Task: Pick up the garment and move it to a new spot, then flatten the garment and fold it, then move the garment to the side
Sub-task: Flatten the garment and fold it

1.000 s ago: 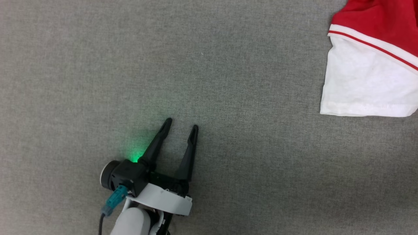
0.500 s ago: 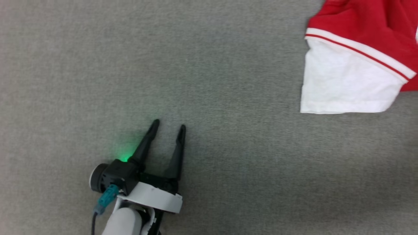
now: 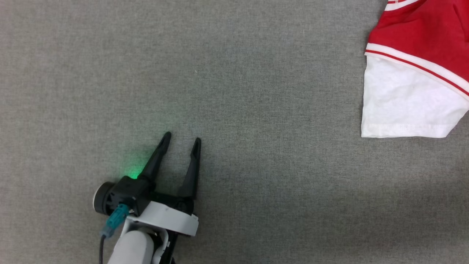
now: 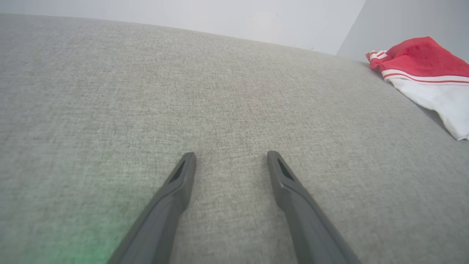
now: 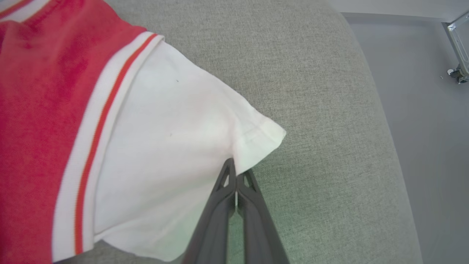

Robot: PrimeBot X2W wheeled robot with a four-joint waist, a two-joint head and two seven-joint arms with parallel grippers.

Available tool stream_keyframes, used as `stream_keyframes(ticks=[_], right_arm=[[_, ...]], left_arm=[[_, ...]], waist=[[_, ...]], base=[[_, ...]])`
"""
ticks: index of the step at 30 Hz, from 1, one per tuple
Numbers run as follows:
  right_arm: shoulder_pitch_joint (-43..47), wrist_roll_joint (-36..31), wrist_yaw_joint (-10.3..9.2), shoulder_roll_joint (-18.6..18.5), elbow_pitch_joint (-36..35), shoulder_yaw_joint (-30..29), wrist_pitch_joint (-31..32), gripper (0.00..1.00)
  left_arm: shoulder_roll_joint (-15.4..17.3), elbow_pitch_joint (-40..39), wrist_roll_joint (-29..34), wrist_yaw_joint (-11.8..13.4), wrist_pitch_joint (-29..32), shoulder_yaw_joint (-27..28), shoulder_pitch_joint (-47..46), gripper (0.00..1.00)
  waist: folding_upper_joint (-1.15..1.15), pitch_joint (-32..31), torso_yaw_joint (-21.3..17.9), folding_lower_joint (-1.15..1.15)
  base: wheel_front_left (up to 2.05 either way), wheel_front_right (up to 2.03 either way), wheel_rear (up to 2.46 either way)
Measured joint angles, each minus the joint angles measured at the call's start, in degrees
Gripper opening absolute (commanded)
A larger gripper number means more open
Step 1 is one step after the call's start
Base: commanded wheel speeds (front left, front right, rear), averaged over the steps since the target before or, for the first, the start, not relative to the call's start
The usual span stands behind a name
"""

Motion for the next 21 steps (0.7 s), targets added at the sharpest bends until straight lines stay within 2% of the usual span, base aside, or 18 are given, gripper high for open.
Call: stream_keyframes(ticks=[1, 2, 4, 5, 10, 14, 17, 21], right_arm=[[0.0, -0.1, 0.0, 0.4, 0.6, -0.4, -0.3, 0.0], [0.0, -0.3, 0.0, 0.9, 1.3, -0.9, -1.1, 0.11], [-0.2, -1.3, 0.0, 1.7, 2.7, -1.8, -3.3, 0.73], [-0.2, -2.1, 0.0, 2.4, 4.0, -2.5, -5.2, 1.0], [0.1, -3.9, 0.0, 3.7, 5.2, -2.8, -9.3, 1.0], [2.7, -4.5, -0.01, 4.7, 3.7, -2.1, -13.8, 1.0], [5.5, -4.1, -0.01, 6.3, -0.3, -0.4, -17.5, 1.0], [12.1, -1.5, -0.01, 10.3, -9.3, 3.3, -23.0, 1.0]], left_arm=[[0.1, 0.1, 0.0, 0.0, 0.0, -0.1, -0.2, 1.0], [0.2, 0.3, 0.0, 0.0, 0.0, -0.4, -0.3, 1.0], [0.6, 0.6, 0.1, 0.0, 0.1, -0.9, -0.8, 1.0], [0.9, 0.9, -0.1, 0.0, 0.4, -1.3, -1.3, 1.0], [2.1, 1.3, -1.6, -0.1, 0.9, -2.2, -2.0, 1.0], [4.6, 1.3, -3.6, -0.2, 0.9, -4.2, -2.9, 1.0], [7.5, 0.9, -5.4, -0.2, 1.6, -6.6, -4.9, 1.0], [11.4, -1.1, -9.2, -0.2, 7.1, -10.1, -9.7, 1.0]], waist=[[0.0, 0.0, 0.0, 0.0], [0.0, -0.1, 0.1, 0.0], [0.0, -0.4, 0.2, 0.0], [0.0, -0.9, 0.3, 0.0], [0.0, -2.7, 0.3, 0.0], [0.0, -5.2, -0.1, 0.0], [0.0, -7.4, -0.6, 0.0], [0.0, -10.4, -1.6, 0.0]], base=[[0.0, 0.0, 0.0], [0.0, 0.0, 0.0], [0.0, 0.0, 0.0], [0.0, 0.0, 0.0], [0.0, 0.0, 0.0], [0.0, 0.0, 0.0], [0.0, 0.0, 0.0], [0.0, 0.0, 0.0]])
